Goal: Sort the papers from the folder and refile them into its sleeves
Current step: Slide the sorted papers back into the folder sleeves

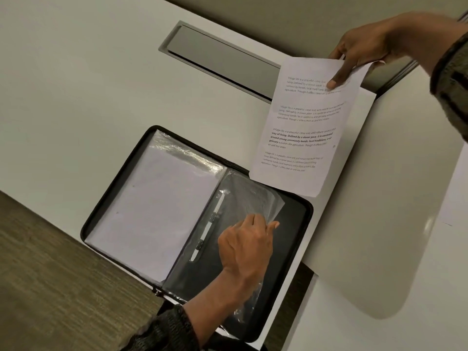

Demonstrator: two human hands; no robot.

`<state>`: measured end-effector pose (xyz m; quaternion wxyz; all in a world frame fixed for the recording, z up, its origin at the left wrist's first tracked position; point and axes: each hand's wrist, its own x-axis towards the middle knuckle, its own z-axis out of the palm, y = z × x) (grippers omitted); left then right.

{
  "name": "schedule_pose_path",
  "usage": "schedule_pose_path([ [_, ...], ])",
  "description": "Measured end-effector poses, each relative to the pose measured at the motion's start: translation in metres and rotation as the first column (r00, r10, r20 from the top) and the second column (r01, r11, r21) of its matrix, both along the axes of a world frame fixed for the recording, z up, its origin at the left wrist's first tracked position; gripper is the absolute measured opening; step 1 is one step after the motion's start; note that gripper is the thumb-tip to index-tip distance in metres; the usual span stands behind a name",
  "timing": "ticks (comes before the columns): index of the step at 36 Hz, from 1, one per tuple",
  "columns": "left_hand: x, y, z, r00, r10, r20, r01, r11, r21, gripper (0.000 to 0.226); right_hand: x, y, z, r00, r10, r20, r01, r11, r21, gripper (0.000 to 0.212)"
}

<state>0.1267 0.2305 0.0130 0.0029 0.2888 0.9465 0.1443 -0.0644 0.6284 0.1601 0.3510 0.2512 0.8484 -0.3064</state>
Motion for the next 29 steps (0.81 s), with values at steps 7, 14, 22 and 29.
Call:
schedule_pose_path([
  [7,0.0,0.002,0.0,0.999,-0.026,-0.027,0.026,1.0,-0.013,0.04,-0.014,0.005,-0.02,1.0,0.013,0.019,-0.013,1.0,0.015,0.112],
  [14,0.0,0.002,0.001,0.997,-0.053,-0.059,0.053,0.999,-0.01,0.038,-0.022,-0.014,-0.046,0.998,0.057,-0.005,-0.057,0.996,0.064,0.032],
  [22,0.0,-0.001,-0.002,0.995,-0.072,-0.069,0.072,0.997,0.001,0.038,-0.025,-0.025,-0.064,0.992,0.109,-0.07,-0.101,0.989,0.108,0.037],
  [29,0.001,-0.004,-0.005,0.993,-0.085,-0.076,0.088,0.995,0.035,0.038,-0.025,-0.027,-0.076,0.987,0.087,-0.134,-0.076,0.994,0.083,0.041],
])
